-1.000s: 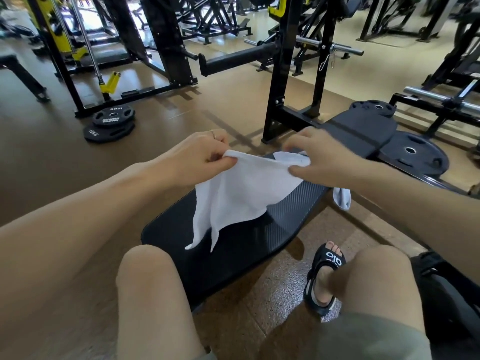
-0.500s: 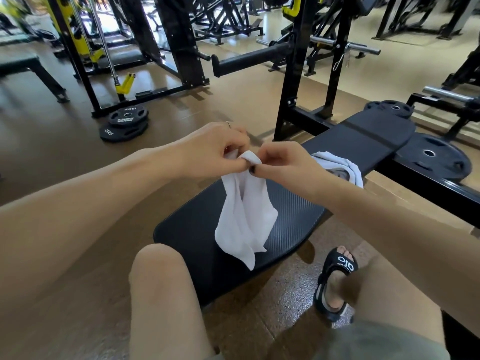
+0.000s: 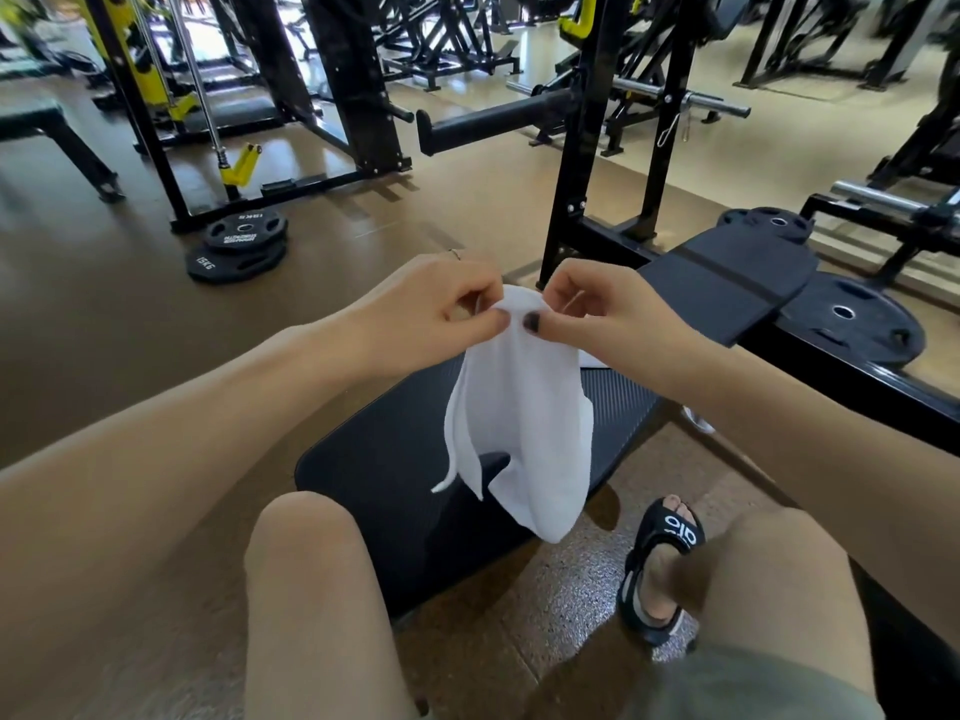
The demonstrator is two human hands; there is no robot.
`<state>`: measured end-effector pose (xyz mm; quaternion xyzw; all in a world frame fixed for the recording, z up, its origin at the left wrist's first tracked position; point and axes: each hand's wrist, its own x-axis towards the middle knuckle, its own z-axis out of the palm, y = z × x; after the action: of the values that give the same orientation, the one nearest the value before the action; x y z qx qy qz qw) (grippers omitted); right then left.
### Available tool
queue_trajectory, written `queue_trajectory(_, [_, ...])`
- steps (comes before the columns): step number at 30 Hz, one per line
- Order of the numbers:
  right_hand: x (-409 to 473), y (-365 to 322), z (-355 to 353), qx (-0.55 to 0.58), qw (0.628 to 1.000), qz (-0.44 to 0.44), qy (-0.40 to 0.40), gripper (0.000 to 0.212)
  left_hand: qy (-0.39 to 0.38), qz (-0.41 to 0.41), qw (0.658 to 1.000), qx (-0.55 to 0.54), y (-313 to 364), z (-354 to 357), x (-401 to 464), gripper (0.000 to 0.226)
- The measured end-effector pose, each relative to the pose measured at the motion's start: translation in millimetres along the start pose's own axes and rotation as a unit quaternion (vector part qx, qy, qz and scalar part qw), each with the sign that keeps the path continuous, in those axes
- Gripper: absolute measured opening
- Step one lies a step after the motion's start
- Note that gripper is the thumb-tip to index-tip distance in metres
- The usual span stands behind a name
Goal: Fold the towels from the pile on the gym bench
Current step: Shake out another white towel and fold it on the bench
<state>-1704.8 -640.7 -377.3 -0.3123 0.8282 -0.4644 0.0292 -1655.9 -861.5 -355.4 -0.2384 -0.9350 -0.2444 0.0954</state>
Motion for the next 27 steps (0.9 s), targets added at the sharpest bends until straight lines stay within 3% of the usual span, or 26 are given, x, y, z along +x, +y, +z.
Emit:
queue_trajectory(3, [-1.0, -7.1, -0.2, 0.029, 0.999, -0.021, -0.021, 0.009, -0.012, 0.019, 1.0, 0.017, 4.5, -3.0, 5.8, 0.021])
queue_trajectory(8, [2.0, -9.4, -1.5, 0.049, 0.998, -0.038, 0.006, 0.017, -0.02, 0.057, 0.998, 0.026, 9.5, -4.4, 10.2, 0.017])
queue_trajectory(15, [1.6, -12.3, -6.1, 0.023, 0.999, -0.037, 0.02, 0.013, 0.015, 0.003, 0.999, -0.036, 7.6, 6.3, 2.4, 0.004])
queue_trajectory(19, [0.5, -9.6, -9.8, -0.003, 1.0, -0.024, 0.019, 0.011, -0.001, -0.056, 0.996, -0.076, 6.2, 20.4, -9.4, 0.013])
queue_trajectory(27, [5.7, -13.3, -20.0, 0.013, 1.0, -0.001, -0.011, 0.01, 0.027, 0.007, 0.999, -0.027, 14.8, 10.6, 1.0, 0.005])
